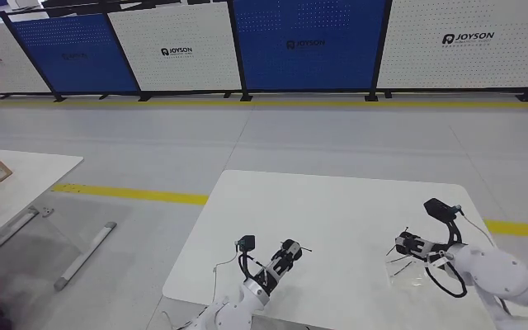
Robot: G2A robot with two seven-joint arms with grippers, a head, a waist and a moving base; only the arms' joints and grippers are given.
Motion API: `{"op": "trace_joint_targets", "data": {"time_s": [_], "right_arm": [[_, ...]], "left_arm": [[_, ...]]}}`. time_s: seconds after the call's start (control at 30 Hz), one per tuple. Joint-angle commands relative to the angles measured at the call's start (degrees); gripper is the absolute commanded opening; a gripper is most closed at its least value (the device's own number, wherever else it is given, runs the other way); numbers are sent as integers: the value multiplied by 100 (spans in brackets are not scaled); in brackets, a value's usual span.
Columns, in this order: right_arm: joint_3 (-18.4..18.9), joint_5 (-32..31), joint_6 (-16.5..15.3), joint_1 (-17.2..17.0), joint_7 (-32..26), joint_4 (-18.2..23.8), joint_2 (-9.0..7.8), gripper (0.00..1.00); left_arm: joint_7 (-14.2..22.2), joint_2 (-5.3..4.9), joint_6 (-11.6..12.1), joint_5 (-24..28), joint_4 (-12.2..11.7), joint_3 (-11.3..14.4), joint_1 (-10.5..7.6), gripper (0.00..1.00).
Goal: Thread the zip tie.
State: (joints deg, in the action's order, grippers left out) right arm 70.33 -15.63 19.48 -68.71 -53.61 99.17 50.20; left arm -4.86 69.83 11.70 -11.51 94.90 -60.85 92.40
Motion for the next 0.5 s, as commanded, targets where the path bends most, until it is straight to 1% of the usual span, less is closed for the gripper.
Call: {"op": "trace_joint_targets", "data": {"time_s": [0.0, 0.1, 0.2, 0.23, 0.3, 0.33, 0.4, 0.43, 0.47], "right_arm": [[0, 0, 0, 0, 0, 0, 0, 0], [0, 0, 0, 0, 0, 0, 0, 0], [0, 0, 0, 0, 0, 0, 0, 0], [0, 0, 0, 0, 0, 0, 0, 0], [0, 0, 0, 0, 0, 0, 0, 0], [0, 0, 0, 0, 0, 0, 0, 0], [0, 0, 0, 0, 0, 0, 0, 0], [0, 0, 0, 0, 0, 0, 0, 0], [0, 0, 0, 0, 0, 0, 0, 0]], "left_arm": [[5, -1, -6, -5, 5, -1, 2, 0], [5, -1, -6, -5, 5, -1, 2, 0], [136, -22, -112, -173, 94, -54, -17, 0], [190, -43, -223, -286, 180, -128, 10, 0], [440, -81, -379, -362, 368, -237, 68, 0], [534, -110, -446, -473, 518, -339, 119, 0], [640, -140, -453, -468, 751, -444, 244, 0], [722, -150, -448, -352, 846, -490, 292, 0], [720, -155, -454, -207, 923, -566, 316, 0]]}}
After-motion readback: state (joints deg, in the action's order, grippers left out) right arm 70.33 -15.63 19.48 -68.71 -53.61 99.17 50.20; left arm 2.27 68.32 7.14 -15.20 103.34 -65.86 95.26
